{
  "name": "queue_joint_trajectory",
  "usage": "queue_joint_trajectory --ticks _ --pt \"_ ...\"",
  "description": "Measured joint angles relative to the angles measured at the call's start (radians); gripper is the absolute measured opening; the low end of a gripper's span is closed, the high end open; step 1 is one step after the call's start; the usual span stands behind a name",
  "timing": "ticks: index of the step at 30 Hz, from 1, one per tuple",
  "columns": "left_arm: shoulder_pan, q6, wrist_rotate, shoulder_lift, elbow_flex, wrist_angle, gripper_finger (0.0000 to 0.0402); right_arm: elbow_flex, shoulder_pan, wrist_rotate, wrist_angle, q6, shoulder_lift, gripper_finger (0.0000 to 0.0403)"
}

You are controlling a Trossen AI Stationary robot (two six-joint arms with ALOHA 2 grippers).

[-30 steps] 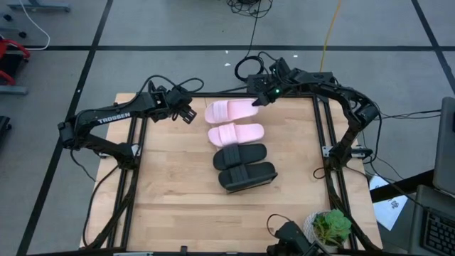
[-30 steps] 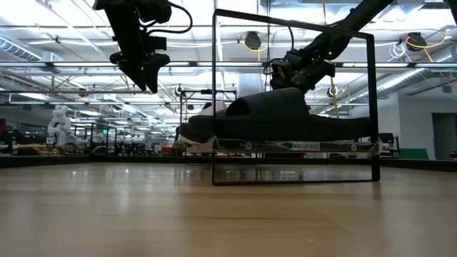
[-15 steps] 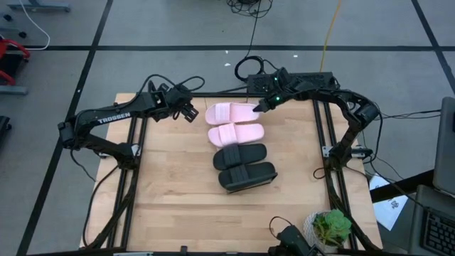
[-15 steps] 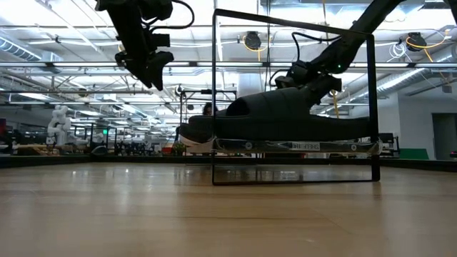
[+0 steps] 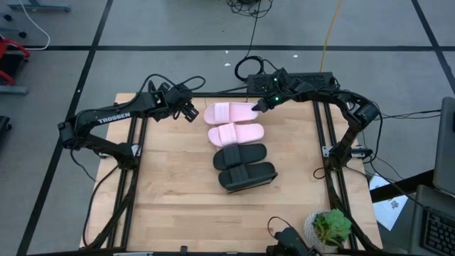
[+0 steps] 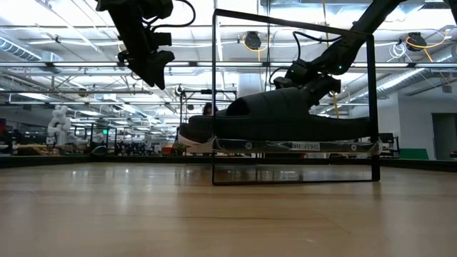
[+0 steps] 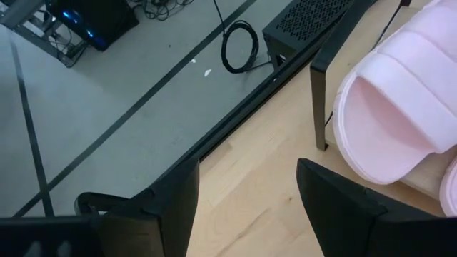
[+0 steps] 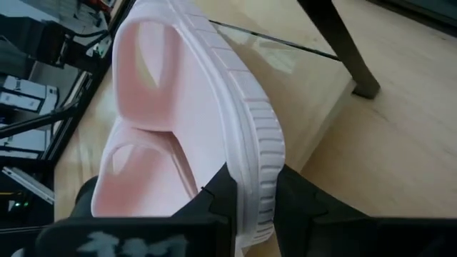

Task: Pick and place slides into the shelf
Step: Put the pink slide on the shelf

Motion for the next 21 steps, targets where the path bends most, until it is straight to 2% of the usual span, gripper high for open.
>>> queue_joint_trajectory --ticks 13,18,21 --pt "0.000 0.024 0.000 0.000 0.000 0.008 0.0234 0.000 0.015 0.001 0.006 0.003 0.044 0.0045" --pt "0.000 0.027 0.000 0.000 0.000 0.008 0.0234 0.000 0.003 -0.003 0.005 0.005 0.045 0.0078" --pt "0.000 0.039 -0.001 0.000 0.000 0.009 0.0234 0.000 -0.002 -0.003 0.004 -0.001 0.045 0.0084"
